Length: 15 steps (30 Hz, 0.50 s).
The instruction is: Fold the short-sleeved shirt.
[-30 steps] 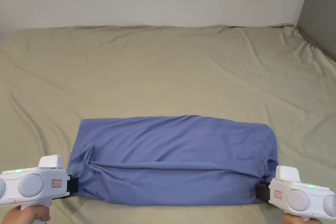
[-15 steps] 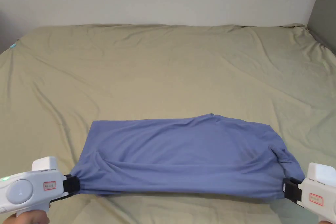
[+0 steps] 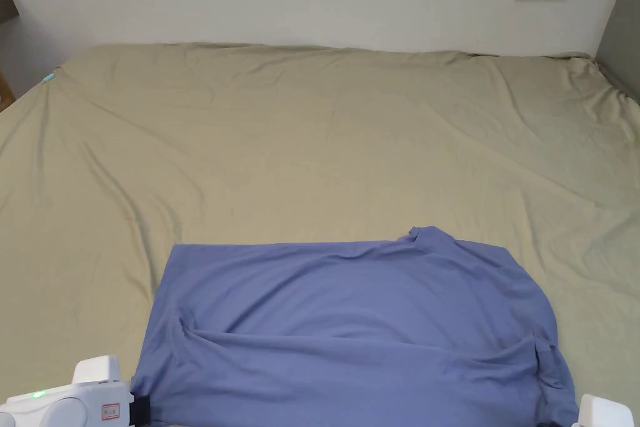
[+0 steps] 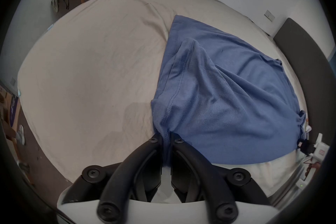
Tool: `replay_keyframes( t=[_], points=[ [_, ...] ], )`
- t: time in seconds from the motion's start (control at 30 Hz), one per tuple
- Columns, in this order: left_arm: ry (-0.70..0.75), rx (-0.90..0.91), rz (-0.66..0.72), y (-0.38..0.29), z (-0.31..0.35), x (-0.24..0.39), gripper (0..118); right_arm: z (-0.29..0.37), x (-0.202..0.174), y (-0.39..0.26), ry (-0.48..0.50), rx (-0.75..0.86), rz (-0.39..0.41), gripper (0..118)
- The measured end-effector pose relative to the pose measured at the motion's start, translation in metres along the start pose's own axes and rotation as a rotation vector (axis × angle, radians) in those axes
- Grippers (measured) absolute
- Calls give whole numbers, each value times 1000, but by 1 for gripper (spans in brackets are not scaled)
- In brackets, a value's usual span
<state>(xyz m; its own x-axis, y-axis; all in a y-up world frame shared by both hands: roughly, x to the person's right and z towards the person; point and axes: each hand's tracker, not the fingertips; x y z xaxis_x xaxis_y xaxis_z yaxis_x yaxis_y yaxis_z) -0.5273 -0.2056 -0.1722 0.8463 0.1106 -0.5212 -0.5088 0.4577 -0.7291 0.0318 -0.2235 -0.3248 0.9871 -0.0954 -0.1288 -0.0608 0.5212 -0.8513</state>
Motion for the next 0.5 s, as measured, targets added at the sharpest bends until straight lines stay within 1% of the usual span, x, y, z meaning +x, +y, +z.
replay_keyframes(
  t=[0.03,0.07,0.1,0.13,0.17,0.2,0.23,0.27,0.33,0.4,0.5],
  points=[
    [6,-2,-16,1,1,2,12,2,0,2,0,-1,-1,23],
    [0,-5,-20,2,3,2,29,6,-2,6,-3,-2,-3,36],
    [-5,-6,-19,4,7,4,51,13,-6,10,-28,9,16,47],
    [-16,6,-21,7,14,6,78,21,-10,14,-46,39,51,61],
    [-61,57,-24,10,24,9,105,32,-14,20,-43,91,77,79],
    [-99,110,-27,13,35,13,115,44,-20,27,-35,150,89,92],
    [-120,157,-30,17,46,18,116,55,-24,34,-26,203,95,103],
    [-141,220,-33,23,61,26,116,69,-30,43,-16,264,103,106],
    [-170,359,-63,34,90,42,115,97,-43,58,5,397,111,109],
    [-179,540,-100,42,118,60,115,126,-59,73,26,525,132,109],
    [-156,785,-141,46,151,84,115,156,-81,88,39,656,150,109]
  ],
)
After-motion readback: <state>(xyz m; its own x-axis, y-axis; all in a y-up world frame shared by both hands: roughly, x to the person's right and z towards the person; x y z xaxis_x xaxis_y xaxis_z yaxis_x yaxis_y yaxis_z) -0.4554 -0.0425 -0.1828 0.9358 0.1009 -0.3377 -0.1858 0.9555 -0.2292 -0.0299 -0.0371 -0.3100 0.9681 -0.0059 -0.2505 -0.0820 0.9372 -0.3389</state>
